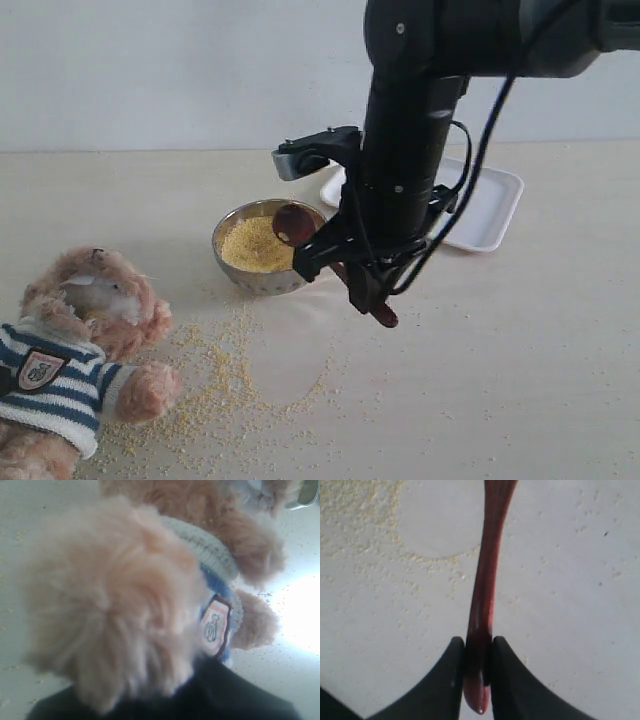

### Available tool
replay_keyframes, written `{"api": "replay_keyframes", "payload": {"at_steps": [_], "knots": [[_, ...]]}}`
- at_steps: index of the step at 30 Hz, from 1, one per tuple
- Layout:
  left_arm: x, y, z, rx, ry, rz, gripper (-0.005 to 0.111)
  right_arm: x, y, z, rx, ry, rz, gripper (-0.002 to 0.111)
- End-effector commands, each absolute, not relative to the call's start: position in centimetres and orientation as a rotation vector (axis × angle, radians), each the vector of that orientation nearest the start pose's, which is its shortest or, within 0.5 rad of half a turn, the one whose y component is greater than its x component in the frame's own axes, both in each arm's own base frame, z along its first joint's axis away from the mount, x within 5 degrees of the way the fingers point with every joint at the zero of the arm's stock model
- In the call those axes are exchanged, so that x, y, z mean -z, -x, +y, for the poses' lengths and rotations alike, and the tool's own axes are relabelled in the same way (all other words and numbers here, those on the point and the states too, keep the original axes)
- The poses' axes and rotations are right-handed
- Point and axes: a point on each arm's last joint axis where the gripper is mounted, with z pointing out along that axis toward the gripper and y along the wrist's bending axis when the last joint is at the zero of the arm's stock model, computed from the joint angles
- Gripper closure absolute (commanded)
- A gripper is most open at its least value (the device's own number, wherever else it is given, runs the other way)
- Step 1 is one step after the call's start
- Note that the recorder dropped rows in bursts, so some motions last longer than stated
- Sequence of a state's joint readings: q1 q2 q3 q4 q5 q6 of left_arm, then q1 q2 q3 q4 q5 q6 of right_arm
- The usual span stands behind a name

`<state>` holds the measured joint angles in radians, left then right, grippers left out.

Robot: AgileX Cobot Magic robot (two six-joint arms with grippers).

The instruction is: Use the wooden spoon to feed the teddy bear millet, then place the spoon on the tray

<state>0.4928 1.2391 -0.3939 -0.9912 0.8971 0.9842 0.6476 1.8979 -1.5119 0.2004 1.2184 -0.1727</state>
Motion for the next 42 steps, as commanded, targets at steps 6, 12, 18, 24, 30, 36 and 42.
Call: {"api": "replay_keyframes", "payload": {"at_steps": [6, 12, 18, 24, 30, 36, 42], "knots": [[-17.9, -16.5, 2.0, 0.825, 0.253, 2.565, 0.102, -25.5, -22.2, 20.8, -0.695, 1.157, 2.908, 0.106], [-17.9, -16.5, 2.0, 0.825, 0.253, 2.565, 0.102, -25.2, -18.1, 19.1, -0.916, 1.046, 2.817, 0.106], [-17.9, -16.5, 2.0, 0.825, 0.253, 2.565, 0.102, -24.2, -14.3, 16.7, -0.957, 1.009, 2.856, 0.106], [-17.9, -16.5, 2.0, 0.825, 0.253, 2.565, 0.102, -23.0, -12.9, 15.1, -0.729, 0.934, 2.782, 0.106], [-17.9, -16.5, 2.0, 0.825, 0.253, 2.565, 0.102, -22.7, -12.7, 14.6, -0.576, 0.920, 2.784, 0.106], [-17.9, -16.5, 2.0, 0.825, 0.253, 2.565, 0.102, -22.7, -12.8, 14.6, -0.577, 0.916, 2.766, 0.106], [-17.9, -16.5, 2.0, 0.825, 0.253, 2.565, 0.102, -22.5, -13.7, 13.7, -0.362, 0.783, 2.763, 0.106]]}}
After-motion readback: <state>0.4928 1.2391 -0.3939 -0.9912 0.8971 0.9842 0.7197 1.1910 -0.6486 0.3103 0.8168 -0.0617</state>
